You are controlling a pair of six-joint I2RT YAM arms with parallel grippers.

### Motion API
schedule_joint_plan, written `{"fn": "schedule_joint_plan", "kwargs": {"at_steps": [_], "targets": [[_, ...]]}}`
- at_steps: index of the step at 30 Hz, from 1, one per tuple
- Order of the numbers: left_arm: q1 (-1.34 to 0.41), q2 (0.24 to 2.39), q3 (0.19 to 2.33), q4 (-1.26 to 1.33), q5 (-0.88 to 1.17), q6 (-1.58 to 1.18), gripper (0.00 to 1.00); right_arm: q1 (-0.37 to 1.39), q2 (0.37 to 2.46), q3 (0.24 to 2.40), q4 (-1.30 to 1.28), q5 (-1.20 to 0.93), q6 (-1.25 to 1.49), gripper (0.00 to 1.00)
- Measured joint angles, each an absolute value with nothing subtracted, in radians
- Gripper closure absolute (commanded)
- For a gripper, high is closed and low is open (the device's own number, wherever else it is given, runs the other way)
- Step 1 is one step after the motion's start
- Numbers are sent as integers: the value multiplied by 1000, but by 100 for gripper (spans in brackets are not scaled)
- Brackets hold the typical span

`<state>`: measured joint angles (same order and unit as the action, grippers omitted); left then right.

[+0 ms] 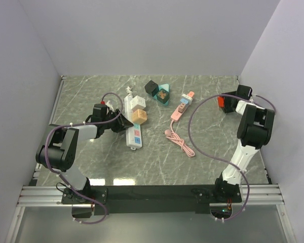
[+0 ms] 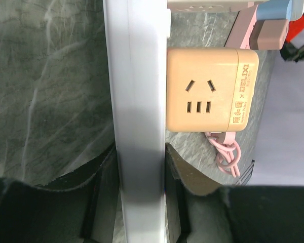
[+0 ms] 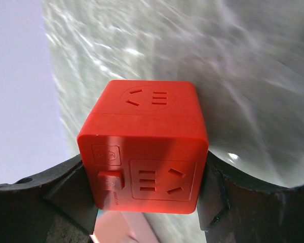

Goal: Pull the plug off the socket

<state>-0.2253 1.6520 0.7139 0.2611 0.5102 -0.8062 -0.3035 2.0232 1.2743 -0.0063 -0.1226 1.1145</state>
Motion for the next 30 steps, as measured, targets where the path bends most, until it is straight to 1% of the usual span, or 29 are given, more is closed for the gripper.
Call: {"fn": "schedule_joint_plan", "kwargs": {"at_steps": [1,3,4,5,11,18,23,24,25,27,28,30], "targets": [[-225,1652,714,261,510,-806,99,-303,2044,1297,2,-130,1121,56],[-226,1651,714,261,510,-806,99,-301,2079,1337,12,-144,1135,47],[-226,1651,713,261,510,-806,99,-300,2086,1347,15,-149,1142,40],[-226,1650,713,261,510,-806,100,-298,2091,1351,15,-153,1145,38],[-226,1650,712,262,510,-807,99,-278,2103,1371,3,-179,1164,32],[-226,1650,711,265,511,-807,99,-259,2037,1317,-82,-157,1194,29],[-226,1650,707,273,512,-807,99,-254,2027,1325,-152,-162,1196,28],[-226,1650,703,276,513,-807,99,-253,2027,1328,-165,-163,1195,20],[-226,1649,698,282,516,-807,99,-253,2026,1331,-175,-162,1195,15],[-226,1644,689,287,522,-807,99,-253,2026,1338,-213,-160,1182,14],[-226,1642,686,287,526,-806,99,-253,2026,1343,-231,-163,1178,4],[-227,1641,684,287,529,-805,99,-253,2026,1361,-265,-166,1165,3]]}}
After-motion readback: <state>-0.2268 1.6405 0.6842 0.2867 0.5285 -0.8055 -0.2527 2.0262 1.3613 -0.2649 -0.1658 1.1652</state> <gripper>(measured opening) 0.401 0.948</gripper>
